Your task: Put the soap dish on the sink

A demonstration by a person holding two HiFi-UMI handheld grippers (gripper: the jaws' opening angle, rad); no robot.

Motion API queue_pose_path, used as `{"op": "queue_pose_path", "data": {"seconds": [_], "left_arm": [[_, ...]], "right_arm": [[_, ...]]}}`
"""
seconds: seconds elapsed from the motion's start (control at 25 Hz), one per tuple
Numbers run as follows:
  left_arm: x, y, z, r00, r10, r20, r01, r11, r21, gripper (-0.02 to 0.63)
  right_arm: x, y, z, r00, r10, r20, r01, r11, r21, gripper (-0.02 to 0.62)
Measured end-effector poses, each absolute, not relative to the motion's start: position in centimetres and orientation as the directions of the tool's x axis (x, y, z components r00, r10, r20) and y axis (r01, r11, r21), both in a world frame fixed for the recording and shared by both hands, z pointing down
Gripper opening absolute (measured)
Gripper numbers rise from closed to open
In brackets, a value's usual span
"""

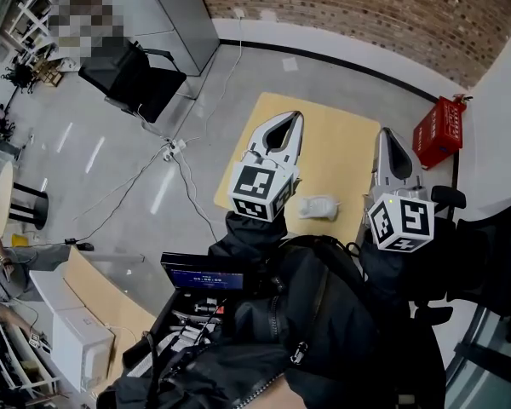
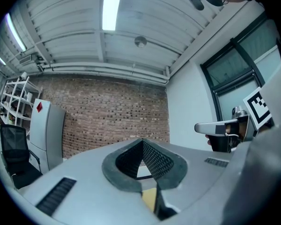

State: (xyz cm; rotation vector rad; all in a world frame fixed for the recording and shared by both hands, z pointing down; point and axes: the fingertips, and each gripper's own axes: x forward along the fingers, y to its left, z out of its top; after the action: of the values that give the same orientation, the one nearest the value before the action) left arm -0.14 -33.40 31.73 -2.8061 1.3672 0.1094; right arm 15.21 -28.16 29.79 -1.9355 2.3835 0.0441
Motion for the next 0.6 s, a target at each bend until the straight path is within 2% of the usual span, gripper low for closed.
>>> {"op": "queue_pose_path", "data": {"seconds": [0.6], "left_arm": [[-0.3, -33.7, 32.8, 0.604, -0.796, -0.046, -0.796, -0.605, 0.027, 0.003]], "right_arm": [[14.8, -28.4, 30.2, -0.222, -0.973, -0.068, -0.974, 0.224, -0.021, 0.006]]}}
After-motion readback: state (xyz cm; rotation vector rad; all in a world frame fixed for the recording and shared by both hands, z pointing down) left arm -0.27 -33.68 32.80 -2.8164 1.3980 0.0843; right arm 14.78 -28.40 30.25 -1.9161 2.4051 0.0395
